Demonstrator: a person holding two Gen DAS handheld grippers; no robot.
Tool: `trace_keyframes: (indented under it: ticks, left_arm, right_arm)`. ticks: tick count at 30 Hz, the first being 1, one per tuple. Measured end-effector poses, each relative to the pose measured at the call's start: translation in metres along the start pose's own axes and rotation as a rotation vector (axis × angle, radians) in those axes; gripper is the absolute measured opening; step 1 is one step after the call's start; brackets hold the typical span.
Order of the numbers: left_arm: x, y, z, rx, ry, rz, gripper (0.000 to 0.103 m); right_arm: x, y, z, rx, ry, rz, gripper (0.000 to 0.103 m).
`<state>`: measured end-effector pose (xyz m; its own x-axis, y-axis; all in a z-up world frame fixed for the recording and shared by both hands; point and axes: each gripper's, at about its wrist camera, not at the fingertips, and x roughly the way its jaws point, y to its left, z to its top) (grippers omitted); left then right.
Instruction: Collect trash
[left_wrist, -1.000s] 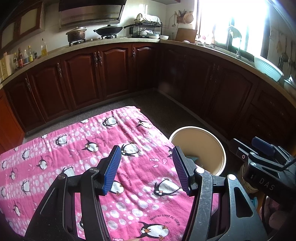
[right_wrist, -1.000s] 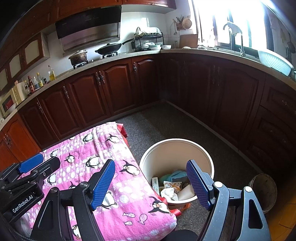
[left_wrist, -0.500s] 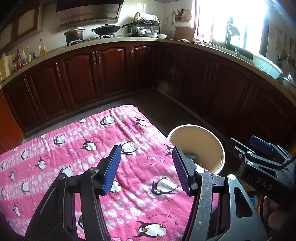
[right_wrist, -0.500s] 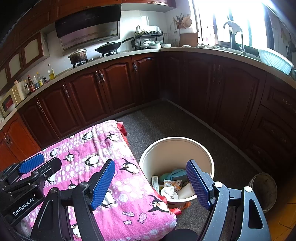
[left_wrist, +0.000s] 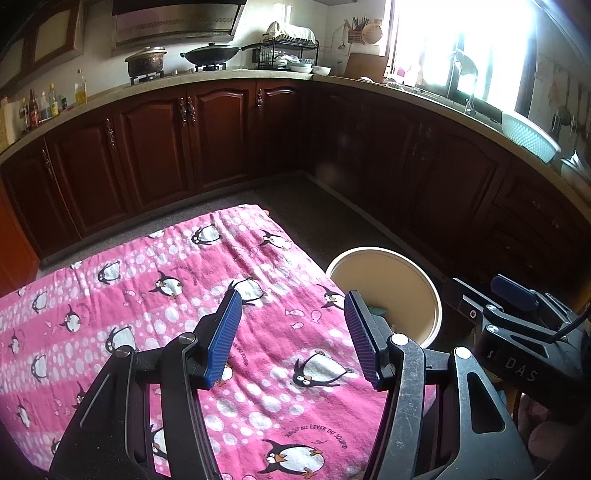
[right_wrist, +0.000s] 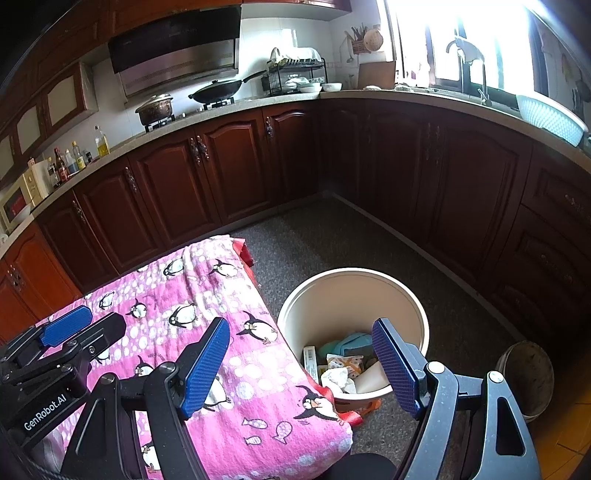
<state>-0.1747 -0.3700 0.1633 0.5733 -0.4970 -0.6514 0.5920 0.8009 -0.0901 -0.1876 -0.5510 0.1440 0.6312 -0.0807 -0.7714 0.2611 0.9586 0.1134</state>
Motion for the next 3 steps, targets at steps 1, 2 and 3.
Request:
trace_keyframes:
  ticks: [1, 2, 3]
  left_arm:
    - [0.0003, 0.0003, 0.0001, 0.002, -0.002, 0.004, 0.056]
    - [0.0003, 0.0004, 0.0002, 0.003, -0.004, 0.006, 0.056]
    - [0.0006, 0.0013, 0.0004, 0.003, -0.004, 0.008, 0.056]
  right_arm:
    - [-0.0006, 0.0002, 0.0005, -0.001, -0.003, -0.001, 0.077]
    - [-0.0008, 0.0001, 0.0009, -0.001, -0.004, -0.001, 0.077]
    - [-0.0009, 0.0005, 0.0017, -0.002, -0.005, 0.001, 0.077]
